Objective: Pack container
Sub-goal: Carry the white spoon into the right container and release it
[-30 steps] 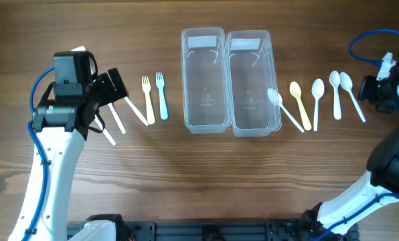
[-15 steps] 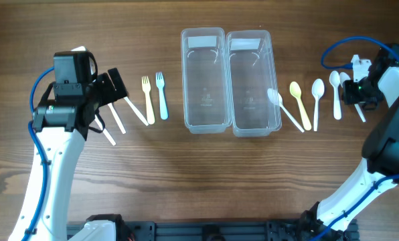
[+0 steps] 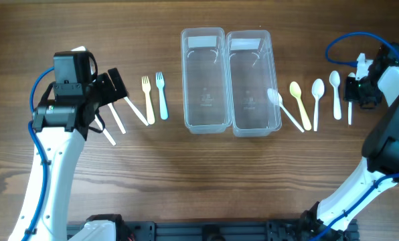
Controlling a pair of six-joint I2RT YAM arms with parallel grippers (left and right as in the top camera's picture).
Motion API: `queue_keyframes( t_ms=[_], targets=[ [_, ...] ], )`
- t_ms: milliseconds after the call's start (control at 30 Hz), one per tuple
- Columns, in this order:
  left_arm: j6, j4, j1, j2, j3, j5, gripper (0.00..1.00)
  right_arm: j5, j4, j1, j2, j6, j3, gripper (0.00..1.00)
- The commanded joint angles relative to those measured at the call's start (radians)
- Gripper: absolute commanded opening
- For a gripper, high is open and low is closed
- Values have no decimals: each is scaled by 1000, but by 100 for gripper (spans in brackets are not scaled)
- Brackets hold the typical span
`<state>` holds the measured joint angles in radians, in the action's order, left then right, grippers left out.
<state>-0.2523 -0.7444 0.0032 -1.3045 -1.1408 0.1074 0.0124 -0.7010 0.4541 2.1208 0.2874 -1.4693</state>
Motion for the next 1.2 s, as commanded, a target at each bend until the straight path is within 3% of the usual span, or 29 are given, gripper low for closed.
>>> queue_keyframes(
  t_ms=[0,200,367,567,833,867,900,933,1033,1167],
  targets=[
    [13,2,7,-4,-22,-2,100,14,-31,-3,-23,-110,-9,4],
    [13,2,7,-4,-22,-2,100,-226,-105,-60,-417,-249,-81,4],
    [12,2,7,-4,-22,-2,100,-328,-127,-319,-584,-431,-80,4],
    [13,2,7,-4,-22,-2,100,-159,-85,-649,-410,-609,6,4],
    [12,2,7,-4,-22,-2,100,-158,13,-718,-86,-596,5,5],
    [13,2,7,-4,-22,-2,100,-163,9,-716,-97,-570,-4,12],
    [13,2,7,-4,-22,-2,100,-169,4,-715,-121,-537,-24,34],
    [13,2,7,-4,-22,-2,100,-168,1,-715,-153,-505,-40,43],
    [12,2,7,-4,-22,-2,100,-95,13,-689,-340,-418,-63,57],
    [13,2,7,-4,-22,-2,100,233,0,-536,-534,-417,-63,60]
  ],
)
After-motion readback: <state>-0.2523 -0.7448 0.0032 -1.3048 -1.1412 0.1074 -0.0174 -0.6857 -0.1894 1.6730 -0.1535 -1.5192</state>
